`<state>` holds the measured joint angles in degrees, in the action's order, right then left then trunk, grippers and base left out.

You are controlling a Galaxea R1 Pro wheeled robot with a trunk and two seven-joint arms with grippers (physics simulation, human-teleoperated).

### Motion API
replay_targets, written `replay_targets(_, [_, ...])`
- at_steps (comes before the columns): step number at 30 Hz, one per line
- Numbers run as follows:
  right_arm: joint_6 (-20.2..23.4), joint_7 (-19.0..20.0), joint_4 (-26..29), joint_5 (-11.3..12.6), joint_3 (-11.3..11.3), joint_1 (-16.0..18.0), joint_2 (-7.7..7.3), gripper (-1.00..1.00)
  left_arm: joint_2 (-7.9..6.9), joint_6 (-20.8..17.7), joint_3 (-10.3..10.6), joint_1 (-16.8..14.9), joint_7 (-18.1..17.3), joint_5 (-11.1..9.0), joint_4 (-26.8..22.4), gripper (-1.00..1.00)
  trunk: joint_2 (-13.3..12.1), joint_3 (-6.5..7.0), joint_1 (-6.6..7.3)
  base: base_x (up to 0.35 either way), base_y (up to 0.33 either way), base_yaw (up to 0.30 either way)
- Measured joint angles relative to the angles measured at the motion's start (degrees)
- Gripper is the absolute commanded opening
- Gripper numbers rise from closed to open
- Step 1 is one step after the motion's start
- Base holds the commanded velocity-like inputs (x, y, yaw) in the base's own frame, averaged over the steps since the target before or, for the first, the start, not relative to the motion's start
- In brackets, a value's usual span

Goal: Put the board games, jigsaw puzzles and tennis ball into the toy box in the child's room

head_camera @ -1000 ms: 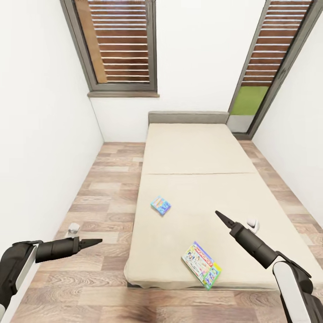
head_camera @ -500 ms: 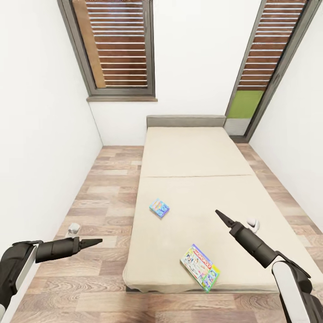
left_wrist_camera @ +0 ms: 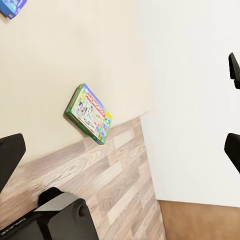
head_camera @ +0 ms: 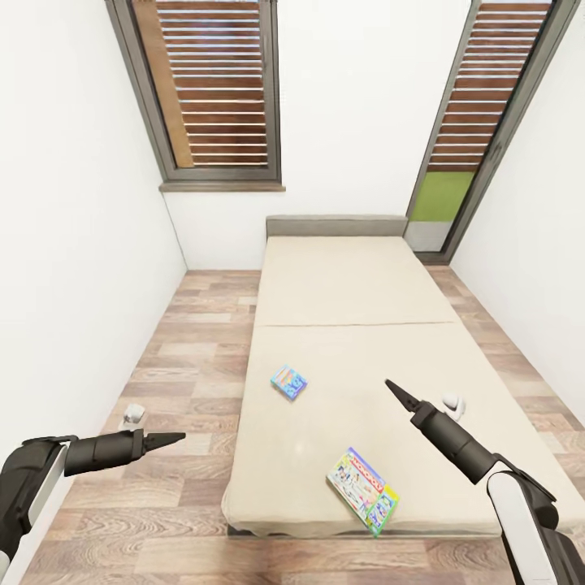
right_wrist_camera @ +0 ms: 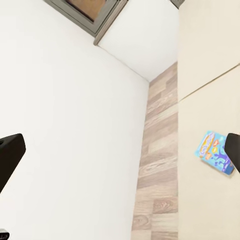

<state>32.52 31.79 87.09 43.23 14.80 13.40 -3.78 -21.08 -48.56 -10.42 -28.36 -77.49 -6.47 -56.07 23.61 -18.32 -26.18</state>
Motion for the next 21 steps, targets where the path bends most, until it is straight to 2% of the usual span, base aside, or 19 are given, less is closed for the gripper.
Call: replay_targets(21, [-0.02, 0.0, -0.01, 0.0, -0.08, 0.0, 0.0, 1.0, 0.0, 0.0, -0.02, 0.0, 0.0, 0.0, 0.0, 1.0, 0.0, 2.0, 0.0, 0.0, 0.0, 0.0])
